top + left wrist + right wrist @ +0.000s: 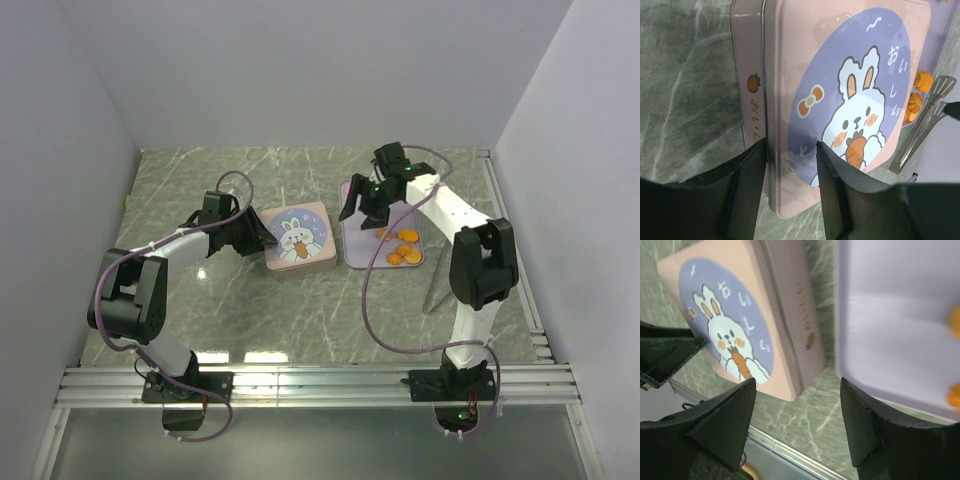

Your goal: Pack the cookies

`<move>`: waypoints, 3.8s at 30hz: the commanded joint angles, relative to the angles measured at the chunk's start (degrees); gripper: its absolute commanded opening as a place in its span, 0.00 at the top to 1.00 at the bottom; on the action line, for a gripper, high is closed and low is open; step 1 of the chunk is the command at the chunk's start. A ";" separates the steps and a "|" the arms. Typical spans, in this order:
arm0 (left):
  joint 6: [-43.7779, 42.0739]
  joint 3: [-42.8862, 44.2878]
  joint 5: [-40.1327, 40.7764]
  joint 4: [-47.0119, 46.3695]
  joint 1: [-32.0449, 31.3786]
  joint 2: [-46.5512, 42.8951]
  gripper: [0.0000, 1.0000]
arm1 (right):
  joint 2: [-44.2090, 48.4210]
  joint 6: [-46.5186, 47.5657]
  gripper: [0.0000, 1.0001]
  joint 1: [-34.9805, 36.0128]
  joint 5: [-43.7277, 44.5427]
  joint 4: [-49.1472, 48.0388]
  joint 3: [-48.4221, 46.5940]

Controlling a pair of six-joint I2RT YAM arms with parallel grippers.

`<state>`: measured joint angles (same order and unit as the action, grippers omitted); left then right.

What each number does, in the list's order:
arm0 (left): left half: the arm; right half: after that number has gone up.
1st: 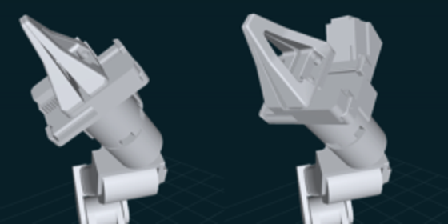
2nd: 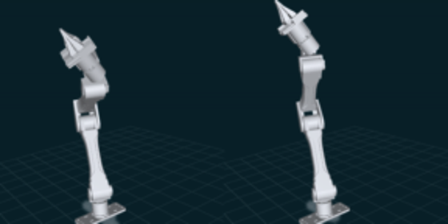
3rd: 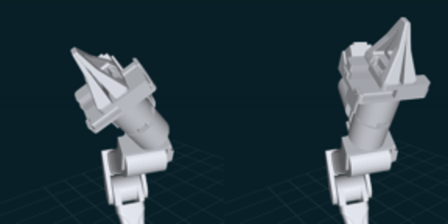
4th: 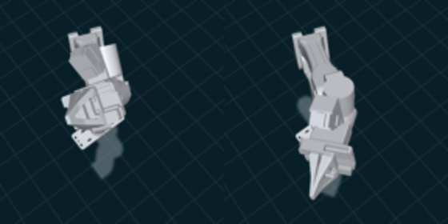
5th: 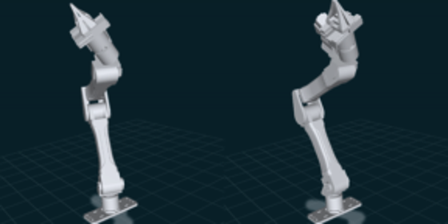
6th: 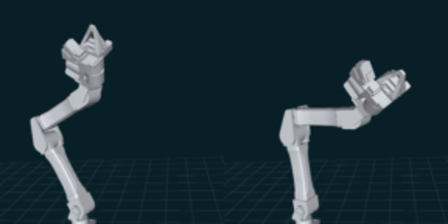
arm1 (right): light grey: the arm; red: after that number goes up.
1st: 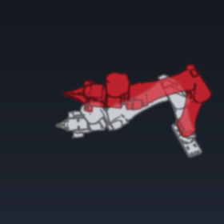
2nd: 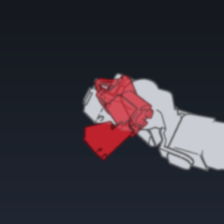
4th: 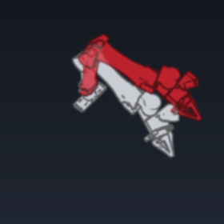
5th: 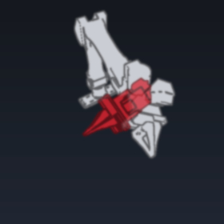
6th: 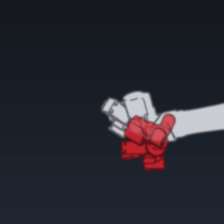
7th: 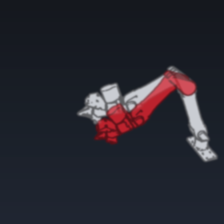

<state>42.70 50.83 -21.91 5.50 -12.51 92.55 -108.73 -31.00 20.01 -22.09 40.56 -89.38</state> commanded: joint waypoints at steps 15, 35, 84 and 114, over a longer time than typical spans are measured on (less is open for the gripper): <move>-0.25 6.39 1.61 2.06 -2.60 1.84 0.51 | -2.89 -3.44 0.64 -3.31 -9.73 -6.71 -0.18; -0.69 11.92 3.01 6.72 -4.01 5.00 0.51 | -13.09 -13.03 0.75 -0.59 -15.27 -14.98 2.81; -0.07 37.84 8.29 25.88 -1.11 21.35 0.39 | 0.97 -5.64 0.71 -2.34 -9.02 -4.60 -0.35; -2.27 53.76 8.02 35.55 -1.11 31.64 0.28 | -24.68 -18.76 0.81 -4.28 -22.04 -18.15 -13.62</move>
<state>41.23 102.24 -13.13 39.66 -13.32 124.38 -131.70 -48.56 18.06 -45.98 24.91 -102.74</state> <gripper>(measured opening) 0.717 0.187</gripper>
